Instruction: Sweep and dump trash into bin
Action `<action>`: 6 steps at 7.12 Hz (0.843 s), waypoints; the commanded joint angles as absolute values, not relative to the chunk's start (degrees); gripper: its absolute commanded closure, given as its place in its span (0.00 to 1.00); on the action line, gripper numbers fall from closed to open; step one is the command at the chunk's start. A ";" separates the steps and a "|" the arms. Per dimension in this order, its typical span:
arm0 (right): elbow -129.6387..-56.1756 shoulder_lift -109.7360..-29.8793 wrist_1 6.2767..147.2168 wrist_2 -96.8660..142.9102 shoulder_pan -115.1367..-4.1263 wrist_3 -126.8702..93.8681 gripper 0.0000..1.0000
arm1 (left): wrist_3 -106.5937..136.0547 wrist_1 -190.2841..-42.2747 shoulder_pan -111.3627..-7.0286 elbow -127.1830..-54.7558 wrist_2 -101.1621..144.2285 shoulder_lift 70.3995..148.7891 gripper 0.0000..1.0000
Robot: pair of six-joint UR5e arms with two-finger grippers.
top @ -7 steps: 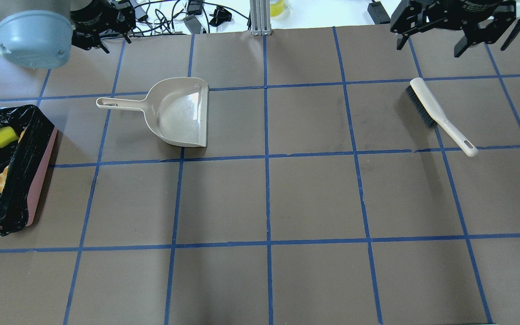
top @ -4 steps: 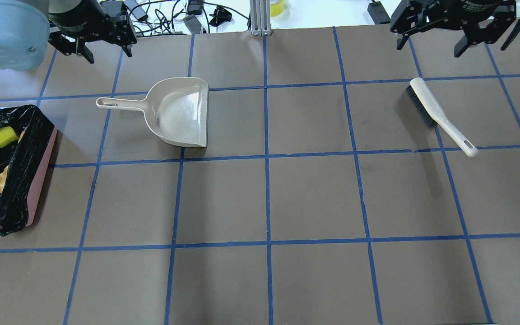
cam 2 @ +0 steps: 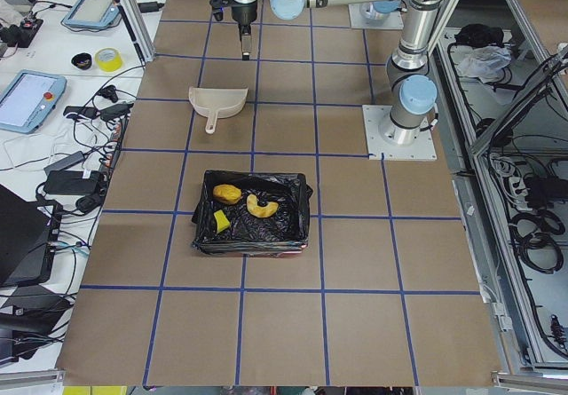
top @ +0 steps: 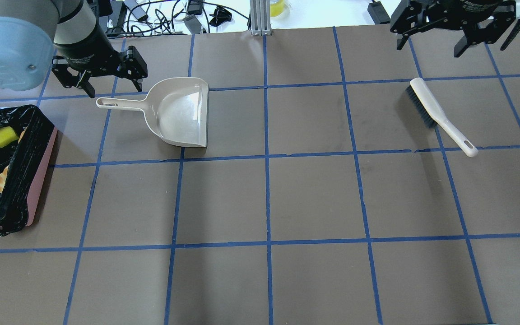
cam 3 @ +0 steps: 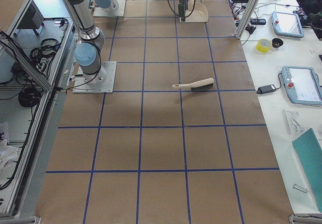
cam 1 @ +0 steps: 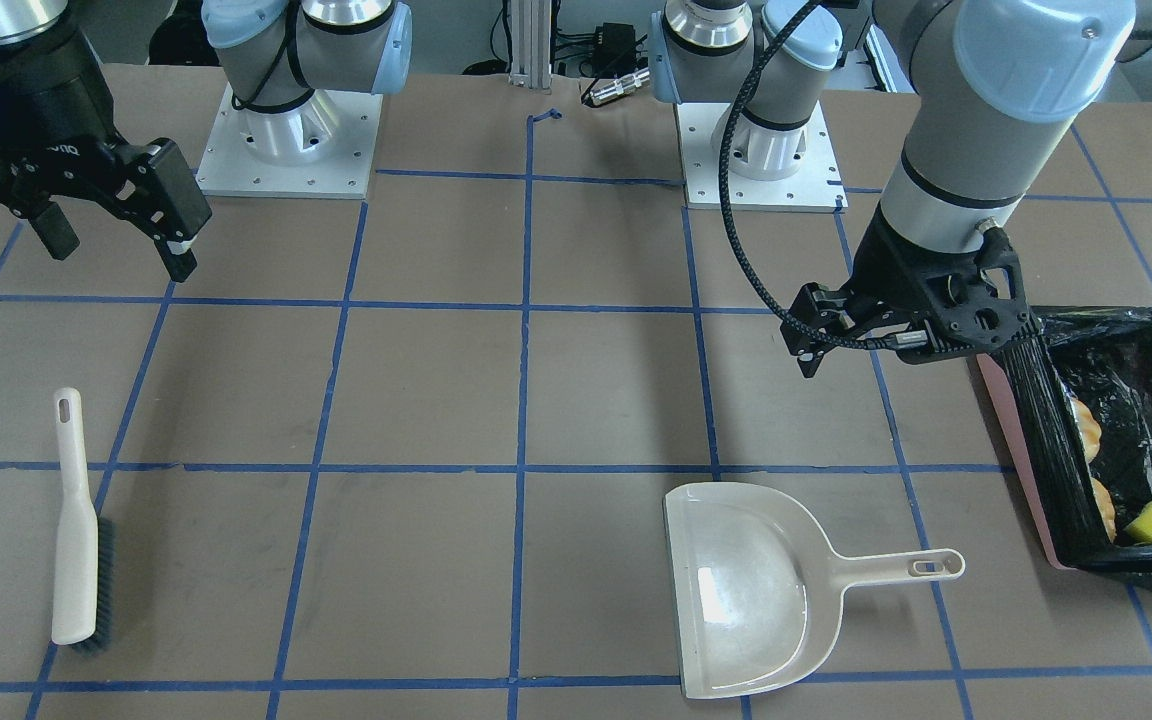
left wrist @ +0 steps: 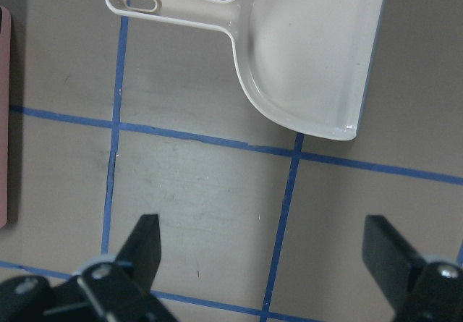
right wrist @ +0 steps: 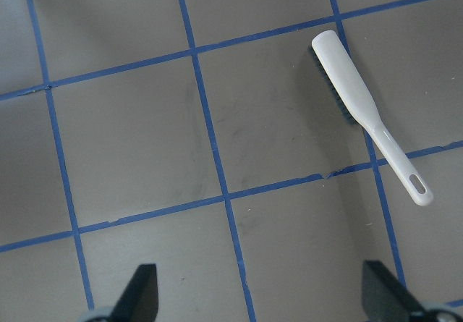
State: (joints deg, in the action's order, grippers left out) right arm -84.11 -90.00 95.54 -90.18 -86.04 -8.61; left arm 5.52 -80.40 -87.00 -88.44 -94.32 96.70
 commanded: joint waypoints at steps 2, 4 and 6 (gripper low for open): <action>-84.11 -90.00 95.54 -90.18 -86.04 -8.61 0.00 | 4.04 -84.55 -87.10 -87.36 -94.05 93.35 0.00; -84.11 -90.00 95.54 -90.18 -86.04 -8.61 0.00 | 4.04 -86.91 -87.62 -87.37 -91.35 91.07 0.00; -84.11 -90.00 95.54 -90.18 -86.04 -8.61 0.00 | 4.04 -88.76 -87.71 -87.71 -88.76 89.12 0.00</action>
State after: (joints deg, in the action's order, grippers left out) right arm -84.11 -90.00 95.57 -90.18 -86.05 -8.61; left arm 4.05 -87.78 -87.61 -87.46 -89.48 90.04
